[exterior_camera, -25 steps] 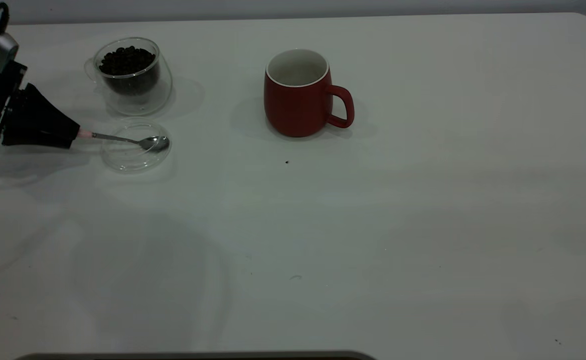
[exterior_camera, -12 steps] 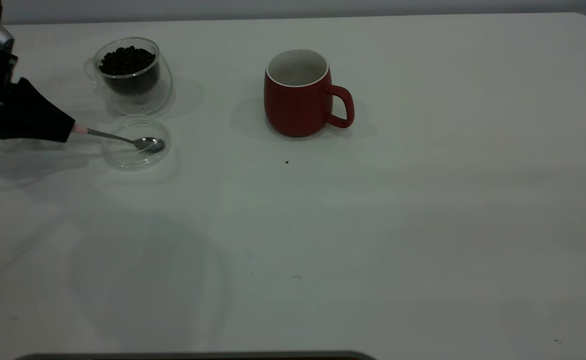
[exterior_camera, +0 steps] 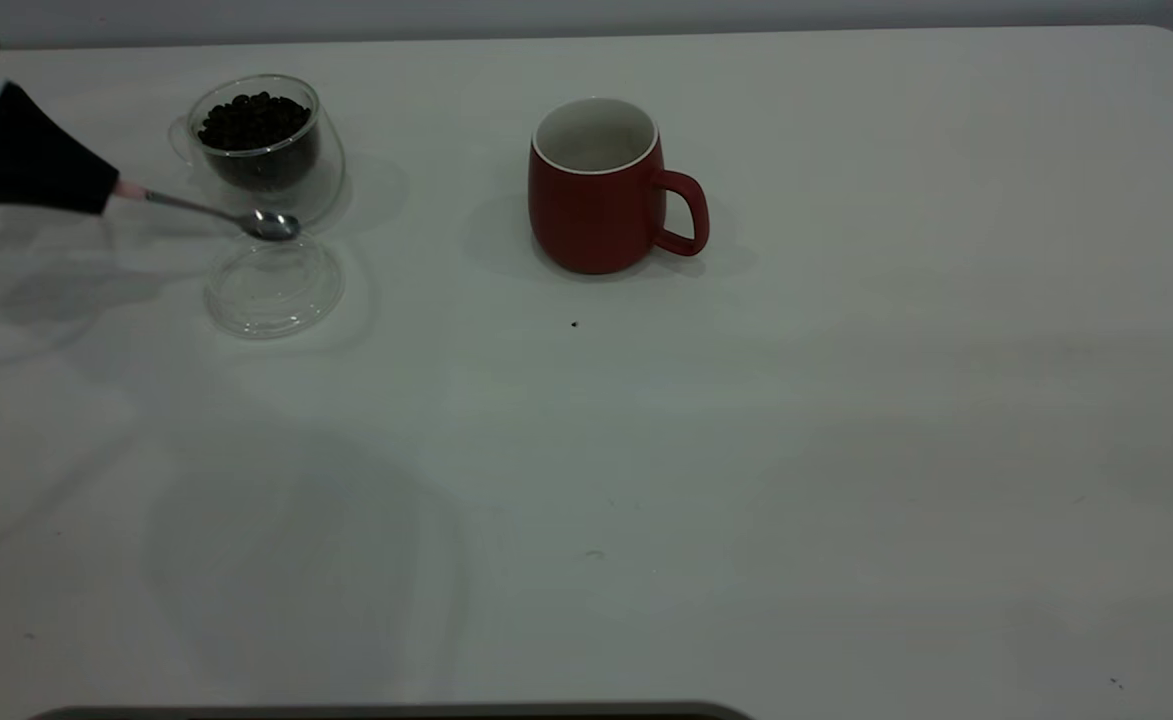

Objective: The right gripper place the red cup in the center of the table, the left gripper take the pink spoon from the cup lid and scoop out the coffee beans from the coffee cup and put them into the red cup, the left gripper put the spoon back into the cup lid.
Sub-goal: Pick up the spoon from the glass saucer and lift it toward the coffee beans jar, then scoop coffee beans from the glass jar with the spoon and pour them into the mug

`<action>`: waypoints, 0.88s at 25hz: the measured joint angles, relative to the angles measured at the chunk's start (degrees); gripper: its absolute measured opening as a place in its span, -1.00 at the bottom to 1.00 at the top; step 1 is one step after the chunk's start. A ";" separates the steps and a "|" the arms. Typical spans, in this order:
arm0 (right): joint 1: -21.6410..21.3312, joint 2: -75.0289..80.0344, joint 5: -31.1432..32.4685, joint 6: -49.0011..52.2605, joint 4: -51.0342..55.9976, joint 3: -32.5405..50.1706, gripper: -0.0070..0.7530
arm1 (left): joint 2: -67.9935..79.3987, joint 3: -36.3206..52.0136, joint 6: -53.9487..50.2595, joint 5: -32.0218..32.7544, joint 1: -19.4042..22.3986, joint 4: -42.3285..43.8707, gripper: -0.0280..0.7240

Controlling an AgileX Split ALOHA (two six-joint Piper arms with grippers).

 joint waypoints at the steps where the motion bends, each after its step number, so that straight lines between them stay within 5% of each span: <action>1: 0.00 0.00 0.00 0.00 0.00 0.00 0.57 | -0.64 -0.12 -0.01 0.15 0.00 0.36 -0.60; 22: 0.00 0.00 0.00 0.00 0.00 0.00 0.57 | -7.67 -2.24 -5.27 0.76 -6.12 -0.52 -0.60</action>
